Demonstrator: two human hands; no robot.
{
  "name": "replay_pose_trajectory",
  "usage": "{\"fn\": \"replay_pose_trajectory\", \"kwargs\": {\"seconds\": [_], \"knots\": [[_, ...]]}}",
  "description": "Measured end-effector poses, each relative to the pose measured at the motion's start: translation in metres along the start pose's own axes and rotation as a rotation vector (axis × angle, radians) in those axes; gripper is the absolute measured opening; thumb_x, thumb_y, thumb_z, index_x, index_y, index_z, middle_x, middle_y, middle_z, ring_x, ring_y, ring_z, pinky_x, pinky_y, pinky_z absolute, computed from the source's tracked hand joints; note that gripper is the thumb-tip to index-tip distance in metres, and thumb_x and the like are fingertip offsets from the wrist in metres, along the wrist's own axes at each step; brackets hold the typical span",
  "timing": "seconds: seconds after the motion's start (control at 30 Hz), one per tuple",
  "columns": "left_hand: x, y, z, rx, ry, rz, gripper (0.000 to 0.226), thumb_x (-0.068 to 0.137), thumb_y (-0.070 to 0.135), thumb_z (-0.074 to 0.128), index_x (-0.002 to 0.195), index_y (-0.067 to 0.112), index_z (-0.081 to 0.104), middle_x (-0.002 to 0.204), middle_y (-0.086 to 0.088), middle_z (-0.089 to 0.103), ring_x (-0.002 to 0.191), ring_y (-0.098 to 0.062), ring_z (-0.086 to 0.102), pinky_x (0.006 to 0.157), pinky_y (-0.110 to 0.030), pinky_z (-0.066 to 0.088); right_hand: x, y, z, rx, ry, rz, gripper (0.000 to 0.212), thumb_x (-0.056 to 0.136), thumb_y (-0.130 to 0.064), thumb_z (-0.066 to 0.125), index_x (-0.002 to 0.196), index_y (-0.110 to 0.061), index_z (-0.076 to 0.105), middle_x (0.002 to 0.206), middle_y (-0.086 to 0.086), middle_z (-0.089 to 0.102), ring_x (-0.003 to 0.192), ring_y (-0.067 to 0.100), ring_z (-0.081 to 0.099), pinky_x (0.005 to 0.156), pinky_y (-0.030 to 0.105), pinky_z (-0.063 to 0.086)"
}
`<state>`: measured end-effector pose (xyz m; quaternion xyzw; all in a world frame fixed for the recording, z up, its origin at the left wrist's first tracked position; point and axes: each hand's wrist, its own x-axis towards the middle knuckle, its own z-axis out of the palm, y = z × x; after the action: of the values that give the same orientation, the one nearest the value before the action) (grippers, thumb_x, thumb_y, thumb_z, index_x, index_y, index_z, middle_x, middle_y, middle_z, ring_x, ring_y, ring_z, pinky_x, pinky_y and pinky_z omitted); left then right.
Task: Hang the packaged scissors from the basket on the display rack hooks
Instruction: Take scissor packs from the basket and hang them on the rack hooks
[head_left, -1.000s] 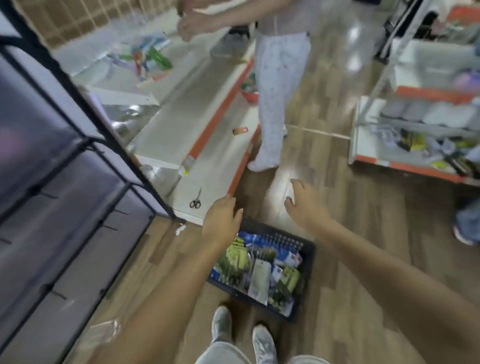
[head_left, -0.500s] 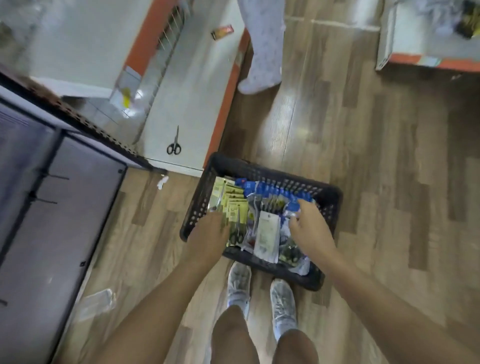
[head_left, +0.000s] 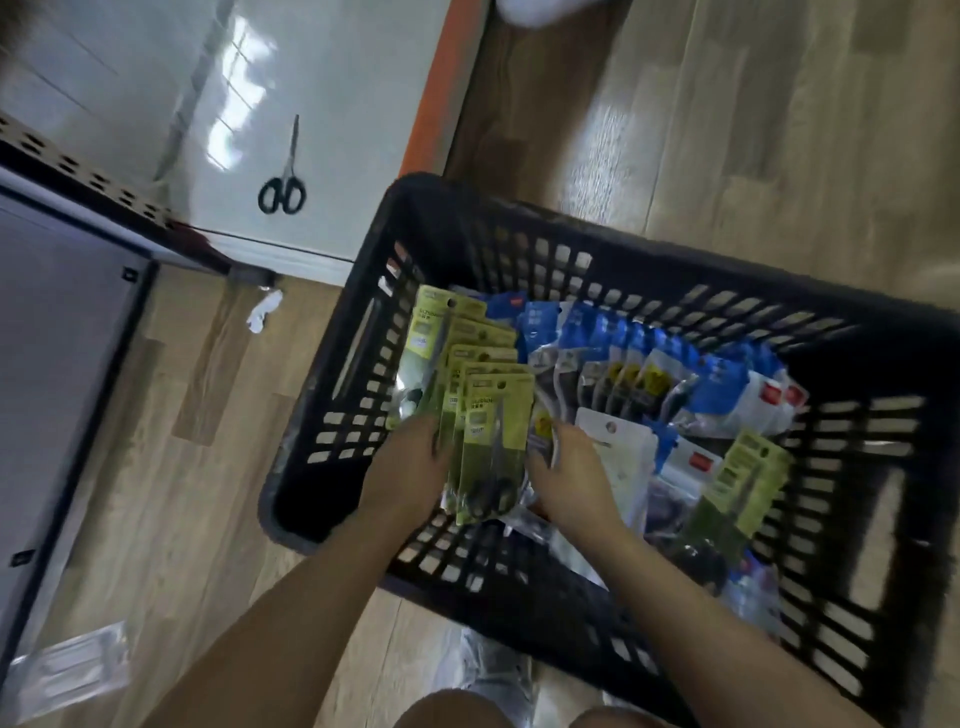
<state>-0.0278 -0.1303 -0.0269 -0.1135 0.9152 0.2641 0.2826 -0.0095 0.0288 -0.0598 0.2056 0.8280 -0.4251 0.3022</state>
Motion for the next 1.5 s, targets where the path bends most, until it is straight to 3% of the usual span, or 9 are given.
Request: {"fn": "replay_pose_trajectory", "kwargs": {"seconds": [0.13,0.33,0.63,0.77,0.87,0.97,1.3,1.43,1.5], "knots": [[0.036,-0.019,0.03,0.018,-0.011,0.035,0.024,0.095,0.018,0.05,0.115,0.01,0.059,0.111,-0.006,0.061,0.1,-0.022,0.058,0.085,-0.037,0.048,0.039,0.023,0.034,0.026,-0.045,-0.019,0.03,0.087,-0.025,0.053,0.116,-0.025,0.05,0.112,0.004,0.055,0.098,0.024,0.058,0.079,0.041,0.052],[0.055,-0.027,0.052,0.106,0.043,0.025,0.017,0.092,0.02,0.054,0.098,0.006,0.063,0.093,-0.008,0.061,0.087,-0.025,0.057,0.074,-0.038,0.049,0.056,0.022,0.055,-0.013,0.029,-0.008,0.064,0.082,-0.034,0.068,0.132,-0.007,0.04,0.127,0.011,0.043,0.119,0.025,0.04,0.096,0.041,0.042],[0.062,-0.025,0.058,-0.472,-0.035,-0.32,0.024,0.098,0.018,0.043,0.103,0.007,0.063,0.104,-0.013,0.064,0.101,-0.028,0.059,0.09,-0.039,0.048,0.092,0.056,0.087,0.087,0.041,0.065,0.082,0.046,-0.069,0.062,0.111,-0.019,0.058,0.11,0.003,0.061,0.101,0.02,0.06,0.083,0.039,0.054],[0.061,-0.023,0.054,-0.615,-0.082,-0.403,0.02,0.098,0.016,0.043,0.103,0.009,0.061,0.106,-0.013,0.064,0.1,-0.025,0.059,0.088,-0.034,0.048,0.07,0.032,0.056,0.202,0.006,0.06,0.056,0.066,-0.04,0.08,0.112,-0.02,0.056,0.101,-0.006,0.065,0.092,0.01,0.063,0.078,0.03,0.054],[0.061,-0.017,0.054,-0.6,-0.082,-0.393,0.02,0.095,0.017,0.052,0.109,0.006,0.061,0.098,-0.004,0.061,0.09,-0.015,0.054,0.072,-0.024,0.045,0.057,0.033,0.037,0.355,-0.067,0.148,0.031,0.089,-0.021,0.063,0.115,-0.008,0.051,0.099,-0.002,0.064,0.087,0.012,0.061,0.073,0.026,0.048],[0.063,-0.015,0.058,-0.572,-0.113,-0.37,0.023,0.092,0.017,0.058,0.11,0.004,0.063,0.1,-0.003,0.061,0.092,-0.013,0.054,0.081,-0.023,0.041,0.052,0.039,0.026,0.417,-0.064,0.155,0.012,0.096,-0.02,0.052,0.102,-0.011,0.057,0.105,0.01,0.065,0.097,0.026,0.062,0.082,0.036,0.048],[0.05,-0.009,0.048,-0.73,-0.094,-0.413,0.014,0.096,0.026,0.052,0.1,0.019,0.063,0.106,-0.004,0.066,0.1,-0.02,0.061,0.09,-0.032,0.048,0.039,0.043,-0.005,0.567,0.039,0.227,0.018,0.101,-0.024,0.037,0.107,-0.015,0.051,0.089,-0.012,0.054,0.081,0.004,0.05,0.068,0.014,0.041],[0.028,0.007,0.018,-0.771,-0.11,-0.416,0.013,0.092,0.039,0.054,0.094,0.031,0.064,0.112,-0.003,0.067,0.109,-0.026,0.06,0.1,-0.047,0.044,0.017,0.015,-0.029,0.527,0.037,0.273,0.029,0.101,-0.032,0.038,0.111,-0.012,0.056,0.091,0.001,0.055,0.081,0.015,0.05,0.084,0.041,0.047],[0.01,0.018,-0.006,-0.796,-0.108,-0.412,0.017,0.092,0.042,0.054,0.096,0.03,0.064,0.112,-0.002,0.067,0.11,-0.025,0.059,0.101,-0.049,0.043,-0.001,-0.01,-0.043,0.537,0.033,0.274,0.032,0.1,-0.036,0.039,0.12,-0.017,0.055,0.108,-0.001,0.059,0.098,0.019,0.054,0.09,0.04,0.043]]}}
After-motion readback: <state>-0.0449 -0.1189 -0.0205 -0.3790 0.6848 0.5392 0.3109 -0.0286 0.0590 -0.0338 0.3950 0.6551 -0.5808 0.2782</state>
